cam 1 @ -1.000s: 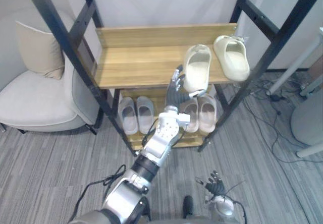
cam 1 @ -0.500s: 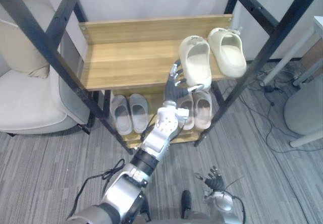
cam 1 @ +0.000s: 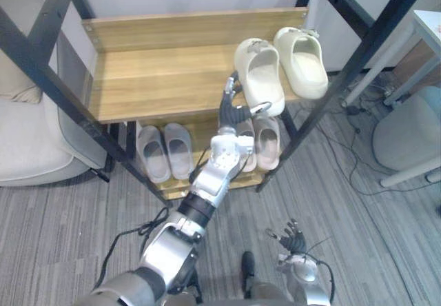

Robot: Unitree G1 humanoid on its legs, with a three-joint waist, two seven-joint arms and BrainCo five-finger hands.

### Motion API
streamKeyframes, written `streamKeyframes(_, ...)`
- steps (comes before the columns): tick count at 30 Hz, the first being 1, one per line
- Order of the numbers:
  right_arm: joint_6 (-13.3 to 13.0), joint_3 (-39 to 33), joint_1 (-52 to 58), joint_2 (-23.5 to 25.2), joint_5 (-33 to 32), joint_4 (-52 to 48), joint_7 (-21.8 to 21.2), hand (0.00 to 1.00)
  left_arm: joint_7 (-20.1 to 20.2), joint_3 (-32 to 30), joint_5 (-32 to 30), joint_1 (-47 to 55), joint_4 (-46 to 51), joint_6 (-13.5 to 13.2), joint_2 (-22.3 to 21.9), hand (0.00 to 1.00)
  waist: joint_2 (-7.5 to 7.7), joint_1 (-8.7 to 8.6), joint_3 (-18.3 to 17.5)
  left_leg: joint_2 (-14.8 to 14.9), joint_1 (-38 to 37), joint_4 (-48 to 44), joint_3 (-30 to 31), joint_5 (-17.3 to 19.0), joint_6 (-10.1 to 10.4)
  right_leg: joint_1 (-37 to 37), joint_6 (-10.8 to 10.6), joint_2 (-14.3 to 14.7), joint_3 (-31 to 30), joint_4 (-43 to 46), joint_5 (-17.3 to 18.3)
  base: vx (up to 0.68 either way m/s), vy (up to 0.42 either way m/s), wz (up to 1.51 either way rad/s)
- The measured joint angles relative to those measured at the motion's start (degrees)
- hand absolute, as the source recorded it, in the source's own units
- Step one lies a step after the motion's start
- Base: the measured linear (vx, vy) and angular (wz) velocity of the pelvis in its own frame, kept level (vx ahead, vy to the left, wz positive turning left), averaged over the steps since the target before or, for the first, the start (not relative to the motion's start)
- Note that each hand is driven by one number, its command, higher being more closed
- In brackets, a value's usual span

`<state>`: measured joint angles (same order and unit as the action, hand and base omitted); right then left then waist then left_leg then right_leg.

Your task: Organize the slippers on the shoe rack

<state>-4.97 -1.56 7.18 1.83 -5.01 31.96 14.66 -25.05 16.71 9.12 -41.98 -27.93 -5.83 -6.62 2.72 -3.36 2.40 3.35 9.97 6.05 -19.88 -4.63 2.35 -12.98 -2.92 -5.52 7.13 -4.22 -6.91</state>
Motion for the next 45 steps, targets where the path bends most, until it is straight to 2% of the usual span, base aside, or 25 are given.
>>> streamKeyframes(9,-0.05,-0.01,-0.27,-0.04,0.00,0.00,0.01,0.00,0.02,-0.04,0.11,-2.36,-0.99,0.07,0.05,0.00,0.21,-0.13,1.25,-0.06,0.29,0.24,-1.08,0.08,-0.09,-1.17,0.00,0.00,-1.11,0.42,0.00,0.01,0.004,-0.05)
streamKeyframes(13,-0.10,-0.03,-0.39,-0.04,0.00,0.01,0.01,0.00,0.01,-0.05,0.13,-3.92,-1.45,0.08,0.08,0.00,0.36,-0.83,2.16,-0.13,0.41,0.25,-1.47,0.15,-0.18,-1.66,-0.03,-0.04,-1.50,0.67,-0.06,0.01,0.007,-0.06)
streamKeyframes(27,-0.14,-0.06,-0.32,-0.03,0.03,0.15,0.01,0.00,-0.02,-3.86,1.20,-7.07,-3.69,0.09,0.21,0.00,0.42,-1.53,2.20,-0.98,1.81,0.26,-3.08,0.09,-0.38,-4.00,-0.27,-1.27,-1.19,0.96,-0.76,0.01,0.011,-0.05)
streamKeyframes(36,-0.14,-0.07,-0.15,0.44,0.11,0.32,-0.06,0.00,0.57,-3.11,2.26,-7.11,-3.87,0.37,0.24,0.00,0.43,-1.98,2.21,-1.14,1.53,0.26,-1.45,-0.47,-1.15,-2.81,-0.31,-1.66,0.80,0.93,-1.49,0.05,0.013,0.09)
streamKeyframes(41,-0.14,-0.08,0.06,0.42,0.08,0.58,-0.32,0.00,0.75,-1.94,2.36,-6.41,-3.14,0.27,0.32,0.00,0.41,-1.77,2.22,-1.16,0.54,0.26,-0.03,-0.49,-1.20,-0.97,-0.36,-1.77,2.18,0.87,-1.28,0.05,0.014,0.14)
streamKeyframes(45,-0.14,-0.08,0.15,0.36,0.00,0.75,-0.76,0.00,2.03,-1.42,2.55,-4.21,3.44,-1.38,0.43,0.00,0.38,-0.57,2.22,-0.99,-0.29,0.25,1.97,-0.28,-0.82,0.96,-0.32,-1.76,4.39,0.93,-0.44,0.06,0.007,0.26)
